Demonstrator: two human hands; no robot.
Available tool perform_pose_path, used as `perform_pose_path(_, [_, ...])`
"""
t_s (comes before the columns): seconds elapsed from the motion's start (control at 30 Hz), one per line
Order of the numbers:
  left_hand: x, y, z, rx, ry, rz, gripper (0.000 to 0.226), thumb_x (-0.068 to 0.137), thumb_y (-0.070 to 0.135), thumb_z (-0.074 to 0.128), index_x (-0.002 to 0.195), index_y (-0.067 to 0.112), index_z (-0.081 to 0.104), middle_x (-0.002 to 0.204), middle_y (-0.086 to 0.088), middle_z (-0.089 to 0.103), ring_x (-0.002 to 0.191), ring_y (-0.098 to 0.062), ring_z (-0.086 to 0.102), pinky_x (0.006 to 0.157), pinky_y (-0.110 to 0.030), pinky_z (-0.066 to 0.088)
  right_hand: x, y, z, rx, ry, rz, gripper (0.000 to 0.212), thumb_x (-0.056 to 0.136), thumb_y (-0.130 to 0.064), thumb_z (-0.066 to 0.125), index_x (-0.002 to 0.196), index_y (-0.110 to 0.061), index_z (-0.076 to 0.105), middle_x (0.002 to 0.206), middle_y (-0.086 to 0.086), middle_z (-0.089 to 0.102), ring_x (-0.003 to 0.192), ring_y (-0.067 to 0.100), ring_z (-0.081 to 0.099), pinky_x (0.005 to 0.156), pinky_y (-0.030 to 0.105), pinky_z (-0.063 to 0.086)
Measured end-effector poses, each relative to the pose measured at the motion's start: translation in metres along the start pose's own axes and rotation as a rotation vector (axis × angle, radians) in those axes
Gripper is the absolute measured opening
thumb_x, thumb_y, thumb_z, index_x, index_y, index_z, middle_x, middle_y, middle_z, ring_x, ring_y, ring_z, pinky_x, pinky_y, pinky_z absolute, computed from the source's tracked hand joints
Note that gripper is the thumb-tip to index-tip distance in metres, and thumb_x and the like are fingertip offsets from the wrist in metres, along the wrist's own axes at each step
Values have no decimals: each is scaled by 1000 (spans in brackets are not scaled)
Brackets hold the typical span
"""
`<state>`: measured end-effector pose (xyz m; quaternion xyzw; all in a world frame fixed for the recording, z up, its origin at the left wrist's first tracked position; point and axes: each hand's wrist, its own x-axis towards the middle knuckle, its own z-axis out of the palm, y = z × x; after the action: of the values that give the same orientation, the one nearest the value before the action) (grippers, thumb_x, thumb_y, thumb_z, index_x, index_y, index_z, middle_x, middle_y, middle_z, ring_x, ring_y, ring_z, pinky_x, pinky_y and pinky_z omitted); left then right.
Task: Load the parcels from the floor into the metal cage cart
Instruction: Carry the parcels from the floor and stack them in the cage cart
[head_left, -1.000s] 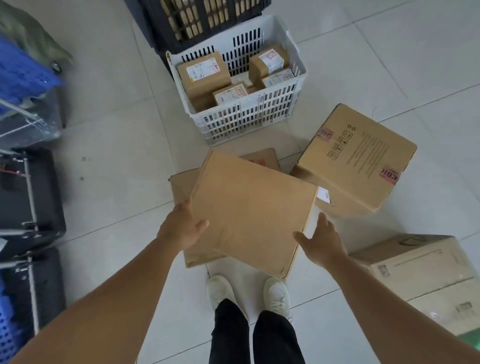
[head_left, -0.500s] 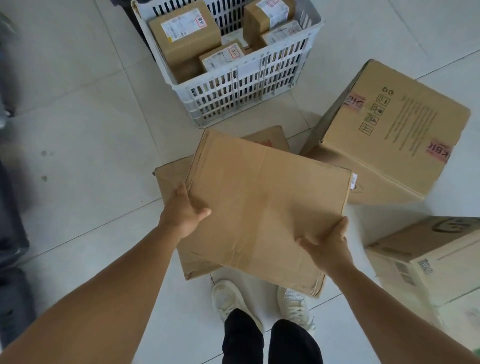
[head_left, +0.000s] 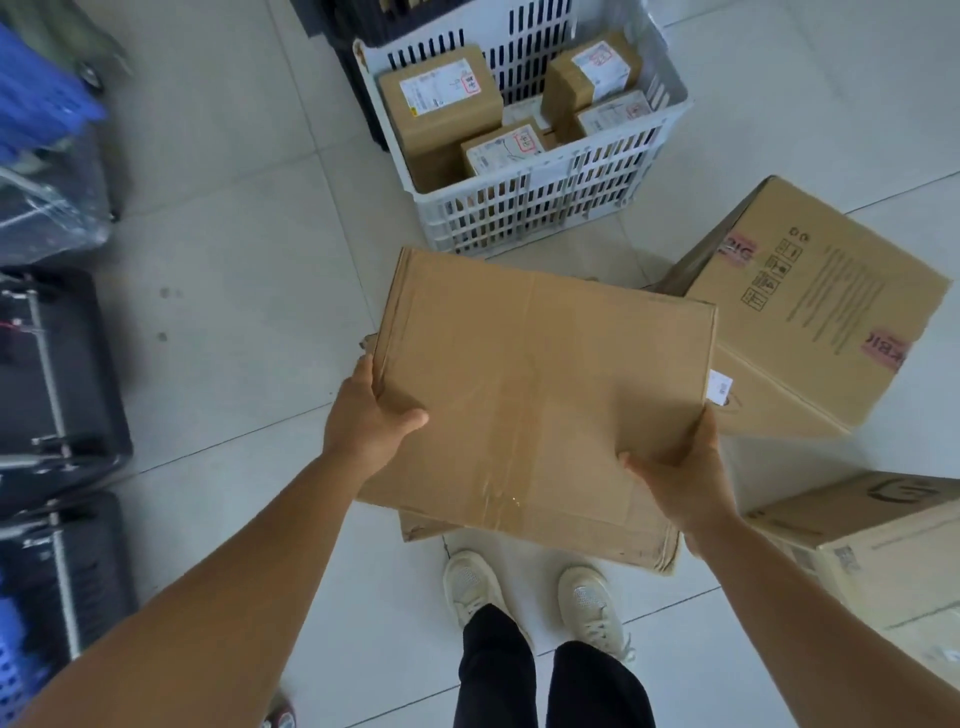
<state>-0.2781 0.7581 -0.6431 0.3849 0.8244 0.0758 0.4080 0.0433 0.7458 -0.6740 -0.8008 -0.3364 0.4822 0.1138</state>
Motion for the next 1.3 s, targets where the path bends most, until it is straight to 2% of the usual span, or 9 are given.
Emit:
perform_pose_path(0.13, [-45, 5, -42, -101, 128, -20, 83, 72, 38, 78, 140, 23, 33, 131, -3, 51, 119, -29, 52, 97, -48, 47, -27, -55, -17, -58, -30, -131, 97, 66, -31, 83, 140, -37, 22, 127, -1, 52, 107, 27, 57, 75, 35, 49])
perform_pose_path(0.2, [-69, 9, -62, -157, 197, -31, 76, 73, 34, 78, 136, 22, 37, 127, -3, 53, 115, -29, 54, 94, -48, 49, -43, -84, -26, -61, -28, -203, 87, 66, -28, 83, 133, -35, 27, 124, 0, 52, 106, 27, 57, 73, 35, 51])
perform_pose_path(0.37, [-132, 18, -109, -279, 359, -58, 72, 76, 30, 76, 136, 21, 37, 123, -3, 53, 107, -26, 53, 82, -38, 45, -83, -152, -49, -81, -103, -354, 106, 45, -50, 75, 137, -39, 24, 122, 4, 56, 103, 32, 62, 73, 50, 59])
perform_pose_path(0.5, [-195, 21, -154, -391, 504, -76, 70, 77, 28, 77, 134, 20, 37, 117, 1, 52, 99, -21, 51, 77, -35, 42, -136, -206, -70, -120, -201, -526, 109, 48, -50, 76, 141, -40, 20, 131, 1, 53, 110, 31, 60, 87, 55, 54])
perform_pose_path(0.6, [-223, 23, -177, -409, 548, -85, 73, 77, 27, 78, 136, 17, 37, 117, 5, 49, 99, -19, 50, 81, -34, 41, -165, -235, -78, -101, -238, -624, 104, 63, -33, 83, 148, -33, 22, 135, -2, 51, 119, 25, 55, 97, 51, 50])
perform_pose_path(0.8, [-332, 16, -245, -515, 789, -106, 73, 79, 27, 76, 140, 19, 36, 120, 5, 48, 104, -18, 50, 84, -32, 40, -265, -300, -84, -86, -405, -816, 94, 78, -22, 80, 151, -30, 21, 139, -1, 47, 122, 24, 50, 102, 49, 44])
perform_pose_path(1.0, [-429, -14, -289, -543, 967, -164, 81, 75, 38, 76, 143, 22, 35, 131, 2, 51, 117, -25, 53, 97, -45, 45, -353, -333, -70, -111, -550, -954, 100, 76, -27, 81, 151, -38, 16, 141, -2, 45, 122, 24, 49, 94, 44, 45])
perform_pose_path(1.2, [-532, -56, -315, -574, 1129, -192, 89, 49, 62, 67, 128, 28, 44, 119, 0, 56, 103, -22, 58, 90, -46, 50, -450, -334, -49, -132, -673, -1081, 97, 73, -34, 82, 148, -40, 21, 143, -1, 44, 123, 26, 49, 99, 49, 44])
perform_pose_path(1.3, [-590, -85, -324, -585, 1204, -200, 93, 43, 65, 65, 127, 30, 46, 117, 2, 57, 102, -20, 59, 90, -46, 51, -506, -322, -39, -118, -750, -1129, 102, 73, -35, 83, 150, -42, 17, 143, -4, 44, 124, 24, 50, 102, 52, 44])
